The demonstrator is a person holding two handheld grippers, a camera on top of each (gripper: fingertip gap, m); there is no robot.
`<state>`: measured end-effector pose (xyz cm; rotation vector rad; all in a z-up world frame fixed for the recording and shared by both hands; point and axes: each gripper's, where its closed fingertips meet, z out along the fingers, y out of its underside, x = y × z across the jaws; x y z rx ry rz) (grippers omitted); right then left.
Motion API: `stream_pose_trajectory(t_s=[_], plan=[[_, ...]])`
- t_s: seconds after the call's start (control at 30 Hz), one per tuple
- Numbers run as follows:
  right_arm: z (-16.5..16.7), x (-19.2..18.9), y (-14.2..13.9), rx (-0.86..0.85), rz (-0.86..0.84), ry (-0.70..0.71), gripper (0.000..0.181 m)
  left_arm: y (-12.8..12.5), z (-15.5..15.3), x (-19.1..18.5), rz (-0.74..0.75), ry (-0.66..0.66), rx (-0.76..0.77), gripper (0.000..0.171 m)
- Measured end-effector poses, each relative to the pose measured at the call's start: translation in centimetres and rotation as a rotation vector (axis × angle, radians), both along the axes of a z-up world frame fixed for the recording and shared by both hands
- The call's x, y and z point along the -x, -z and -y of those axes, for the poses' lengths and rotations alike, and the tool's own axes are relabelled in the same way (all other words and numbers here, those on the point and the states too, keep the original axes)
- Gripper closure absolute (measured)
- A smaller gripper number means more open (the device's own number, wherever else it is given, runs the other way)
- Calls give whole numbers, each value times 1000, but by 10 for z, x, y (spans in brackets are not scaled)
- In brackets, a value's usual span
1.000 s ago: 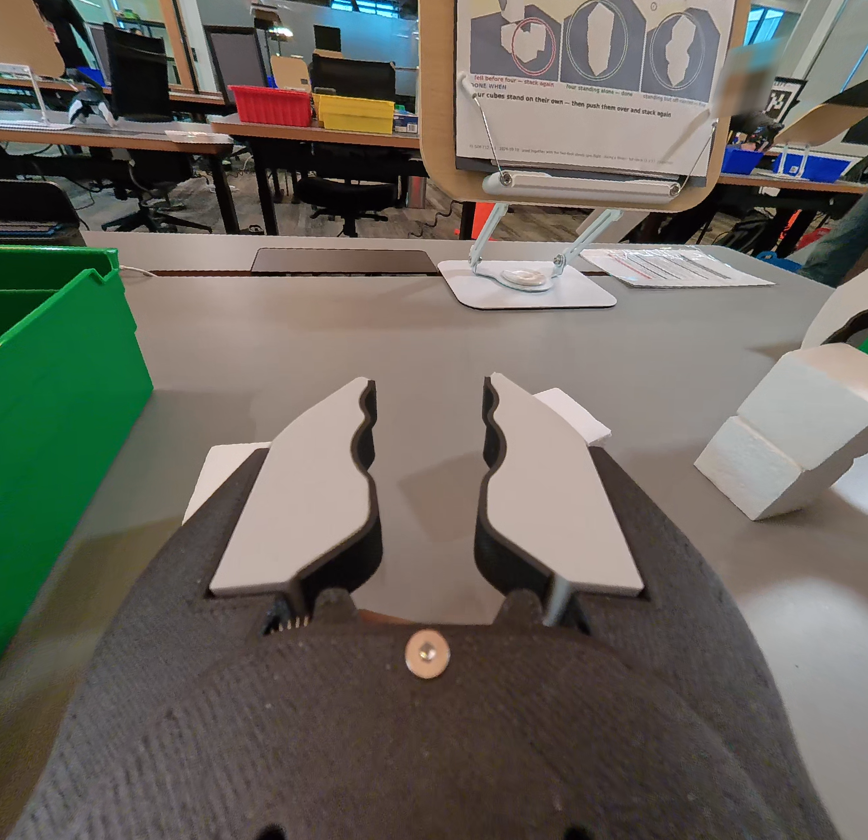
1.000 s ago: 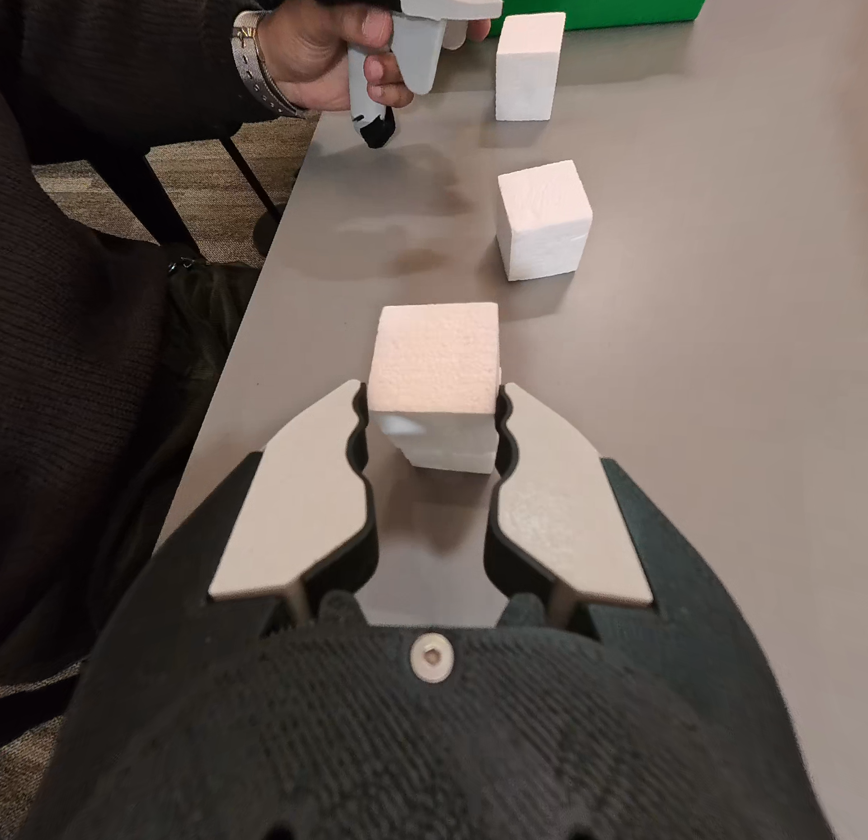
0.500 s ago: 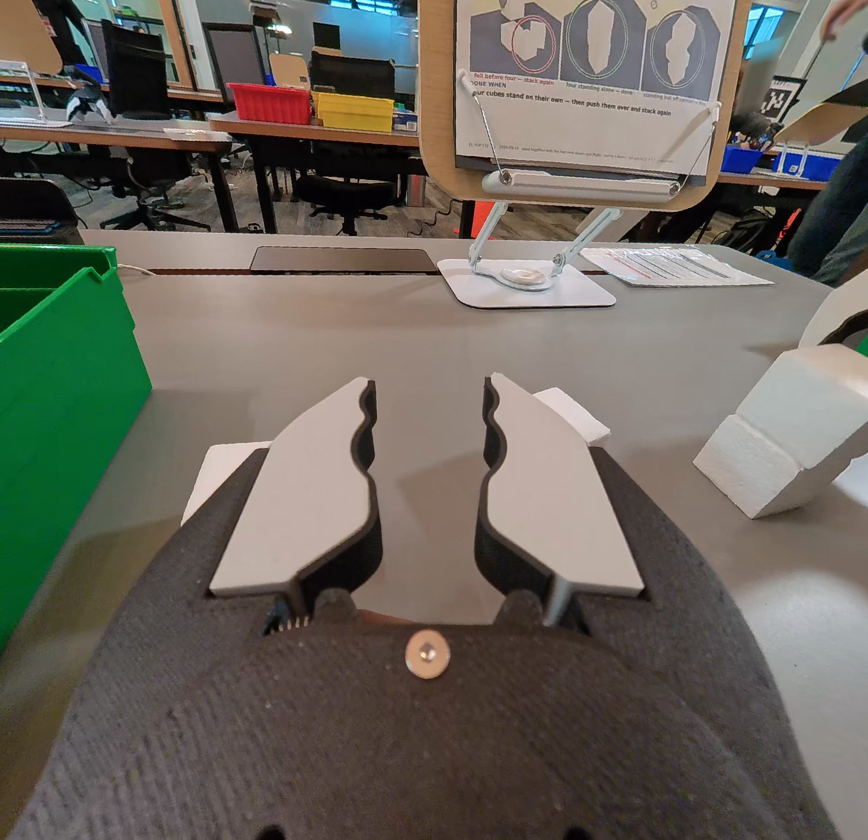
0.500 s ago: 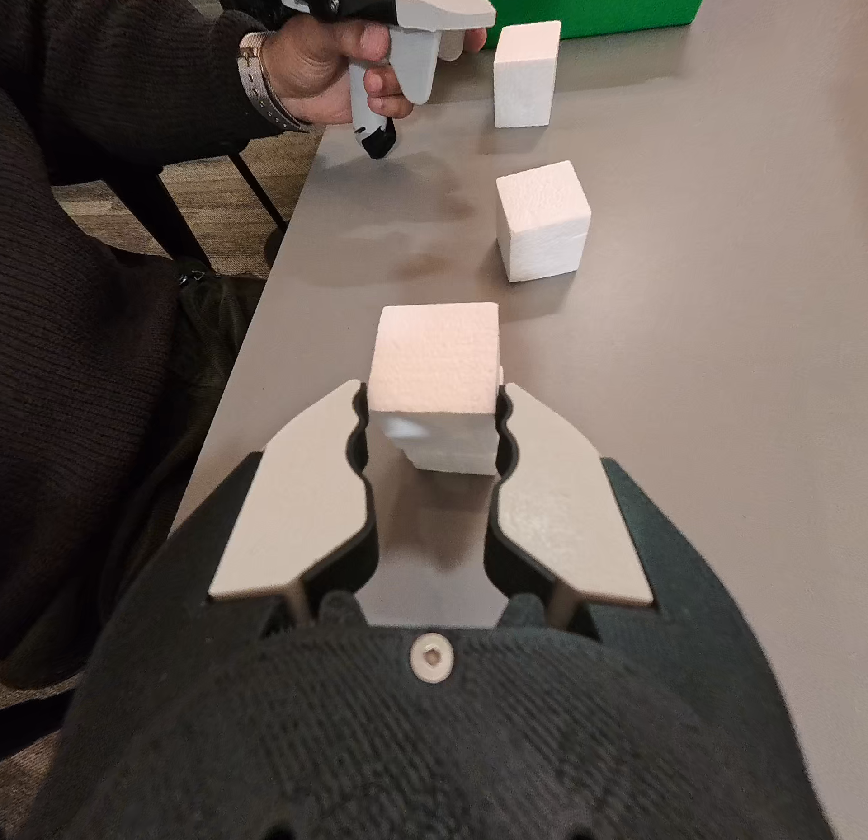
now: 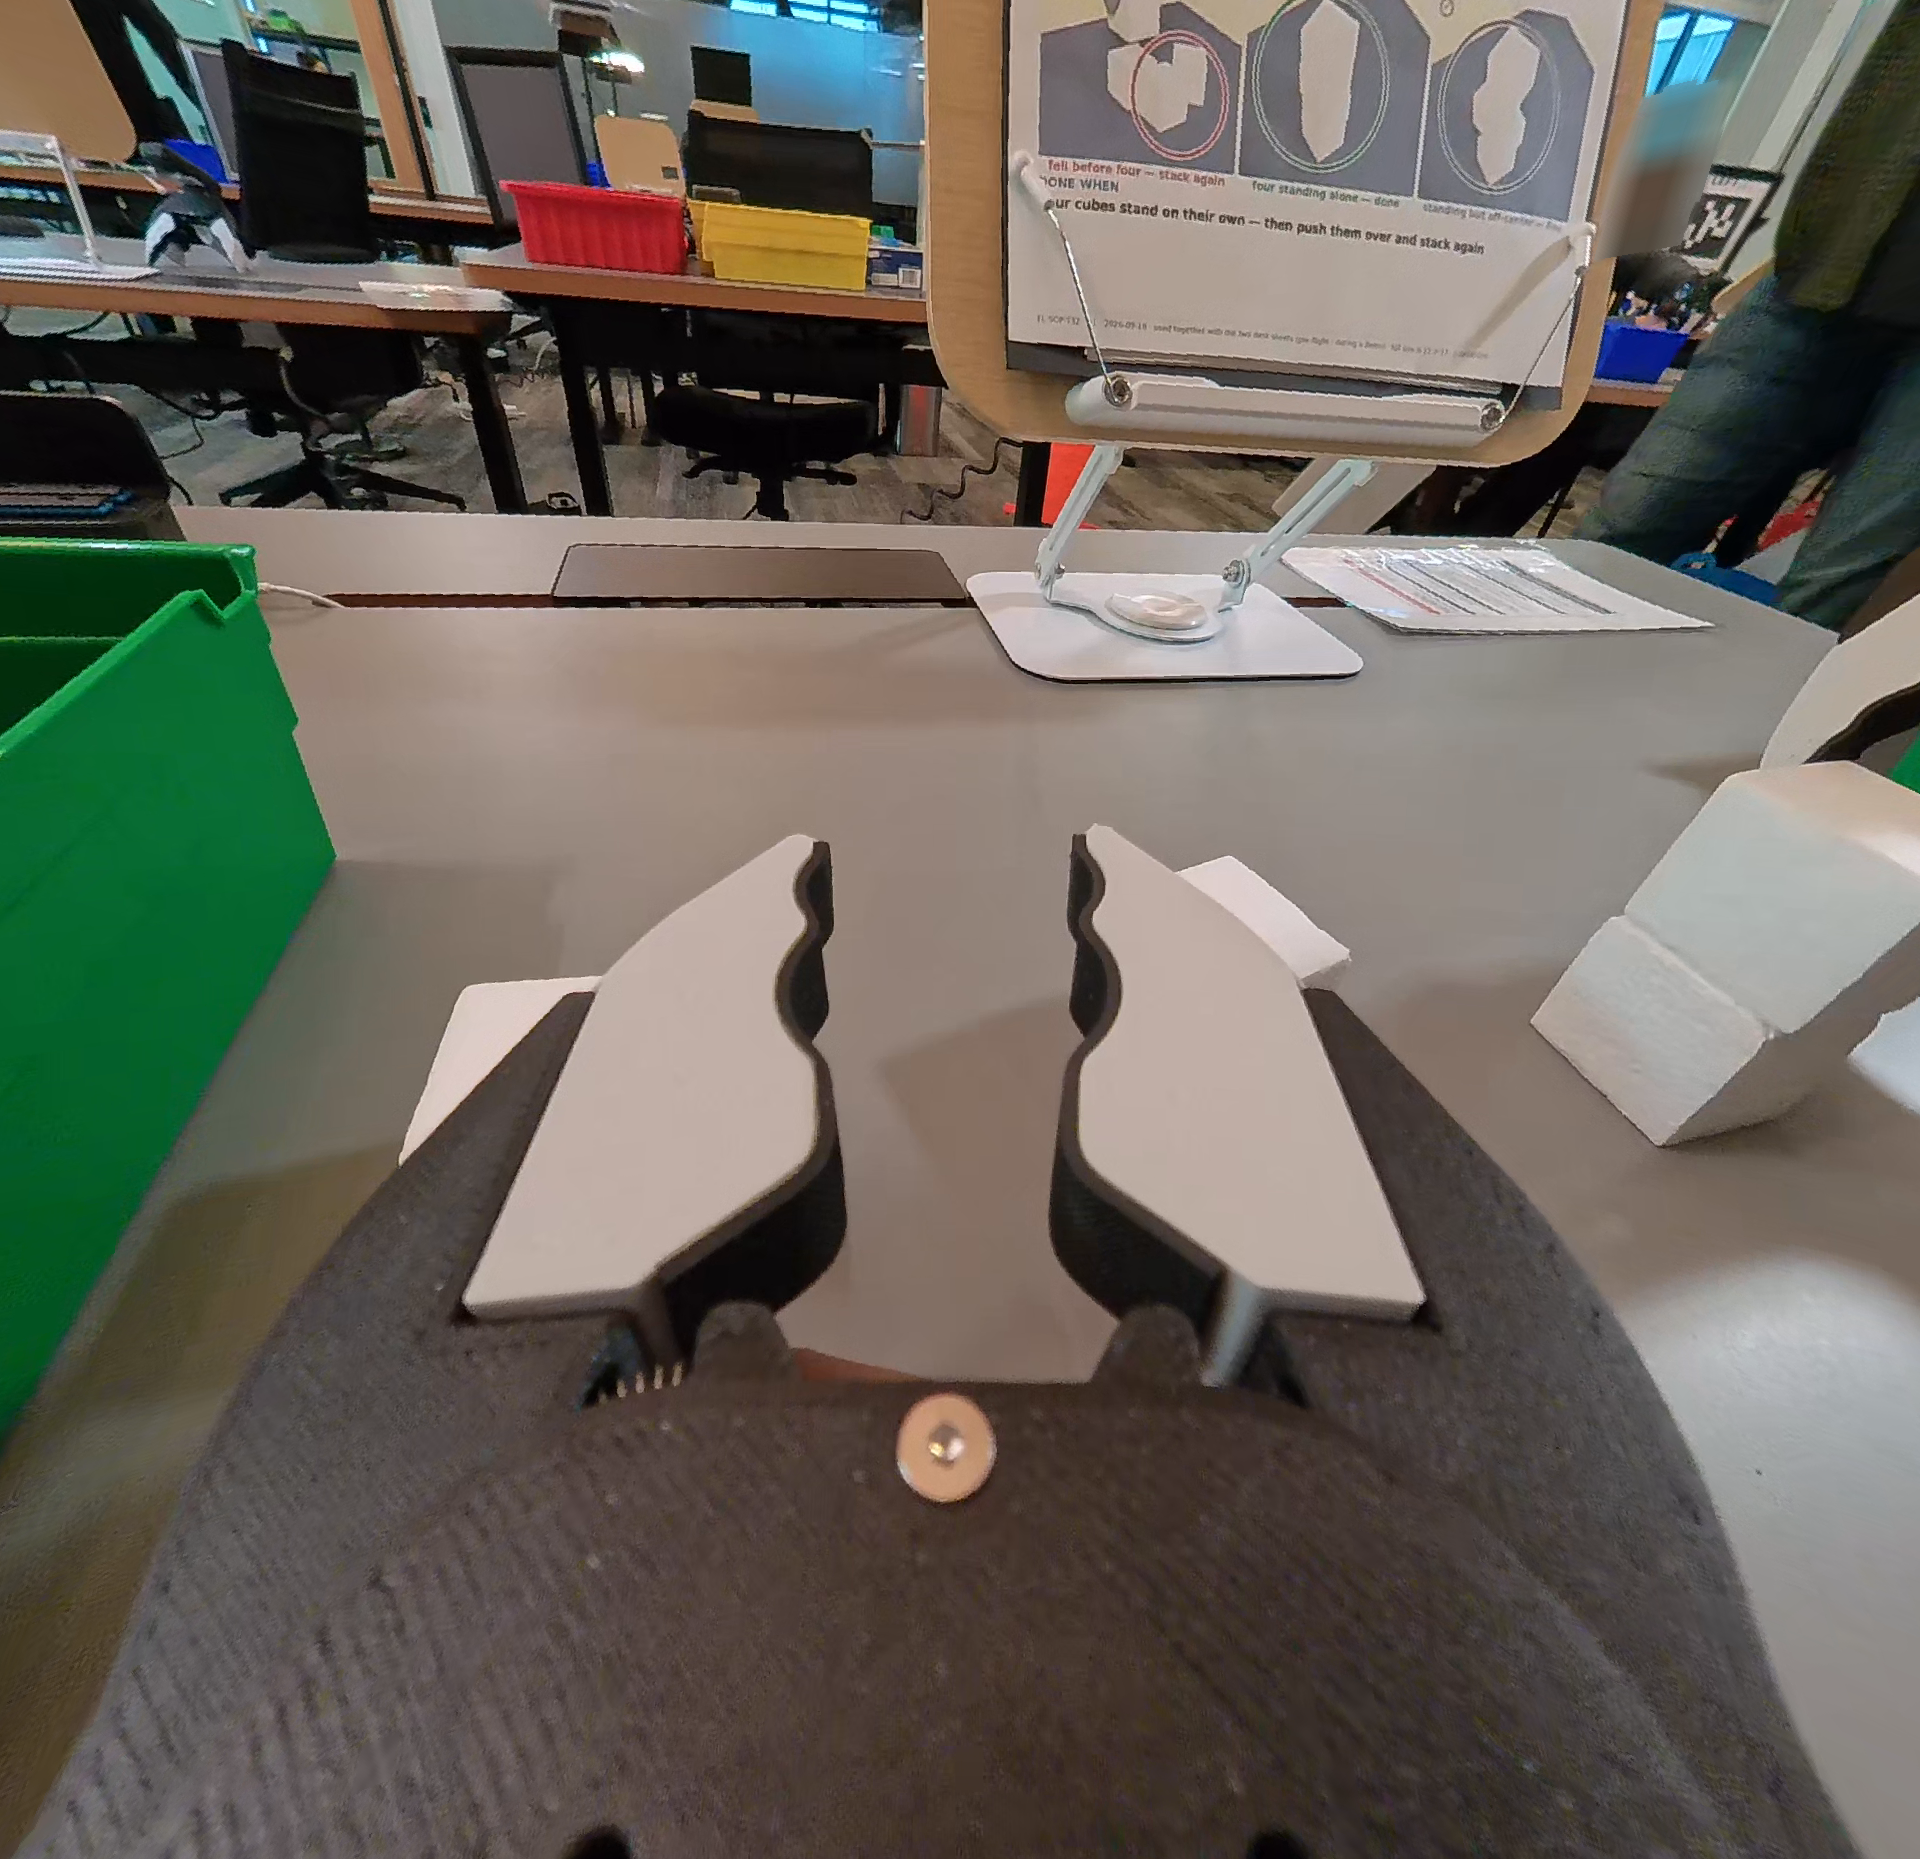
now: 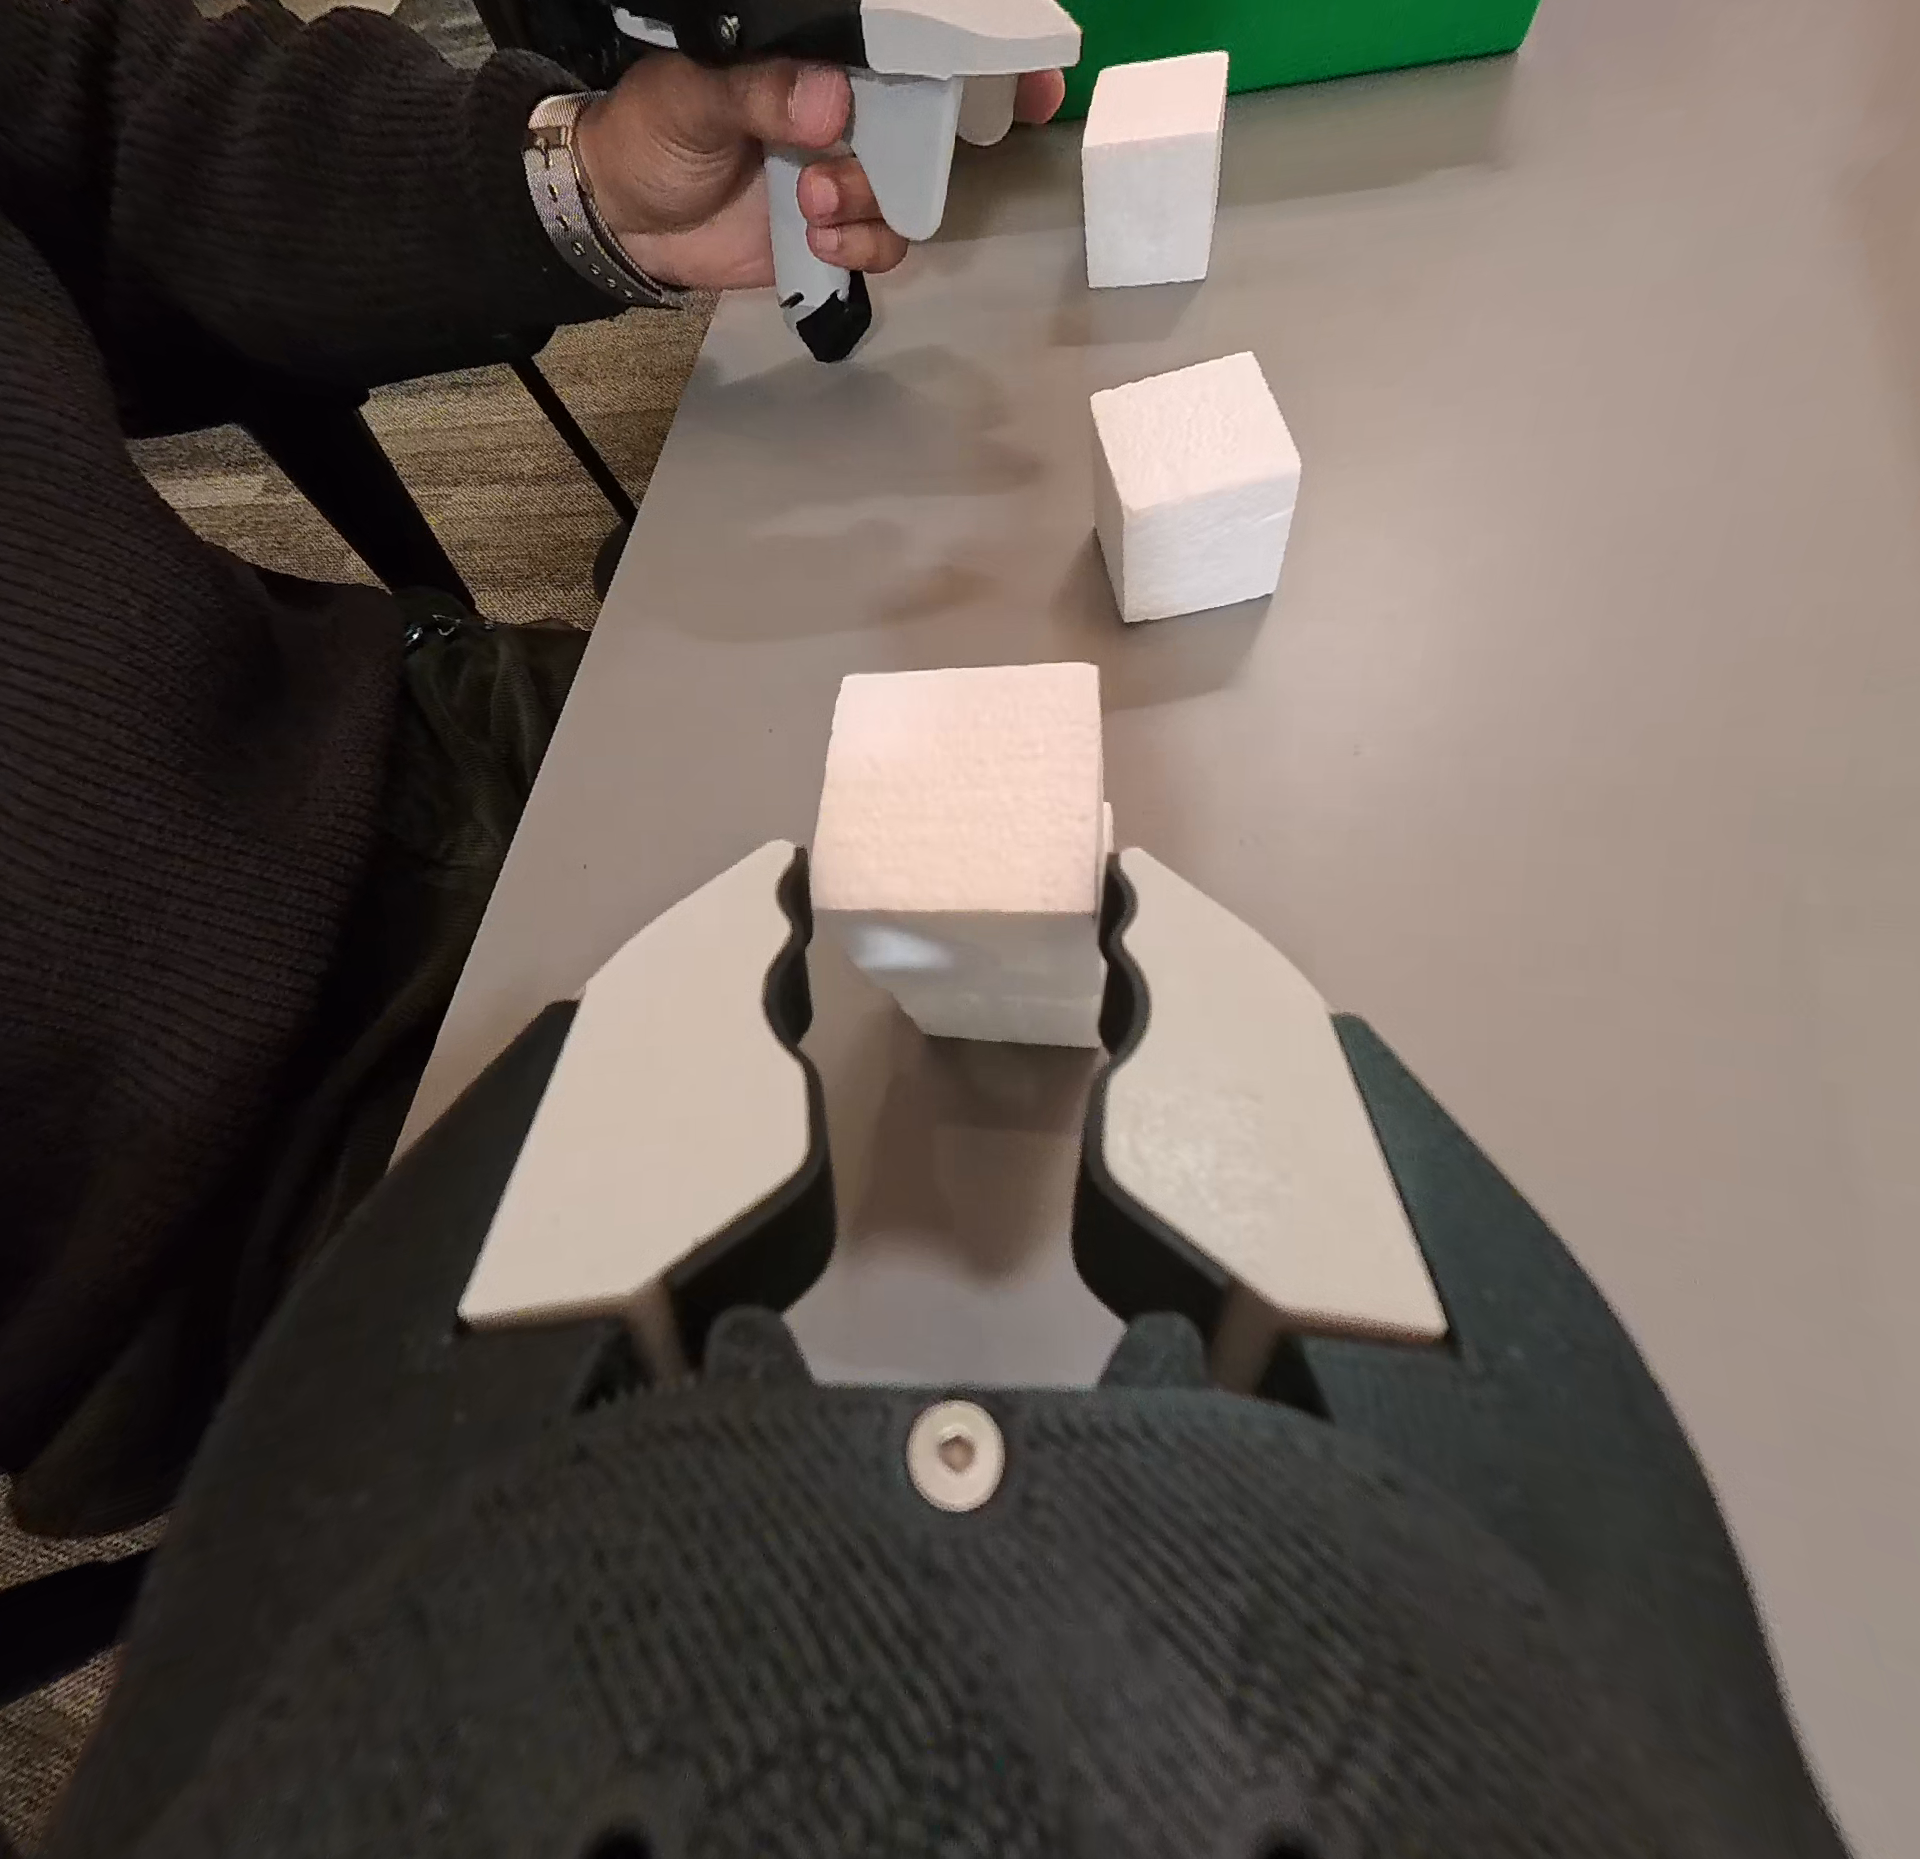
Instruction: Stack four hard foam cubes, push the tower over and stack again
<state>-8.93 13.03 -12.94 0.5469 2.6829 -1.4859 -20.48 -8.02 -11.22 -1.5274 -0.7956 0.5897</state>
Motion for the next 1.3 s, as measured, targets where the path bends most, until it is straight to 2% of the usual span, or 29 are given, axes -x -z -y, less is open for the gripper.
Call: stream_pose_trajectory(t_s=[0.27,0.53,0.73,0.9,1.0,1.1,1.3], plan=[[-2,0,1,-10,10,17,113,-1,0,0,-5,-1,5,128],[-4,1,-16,32,-13,43,103,-1,0,0,-2,-1,0,128],[14,1,-69,205,-85,61,100,1,0,0,10,-2,-1,127],[38,8,-99,136,-262,70,94,1,1,0,18,-7,-12,128],[56,27,-108,75,-350,62,97,1,4,2,29,-17,-28,128],[73,53,-91,-44,-289,19,100,0,8,3,39,-27,-49,128],[89,96,-23,-347,-131,-89,103,2,6,4,62,-13,-62,127]])
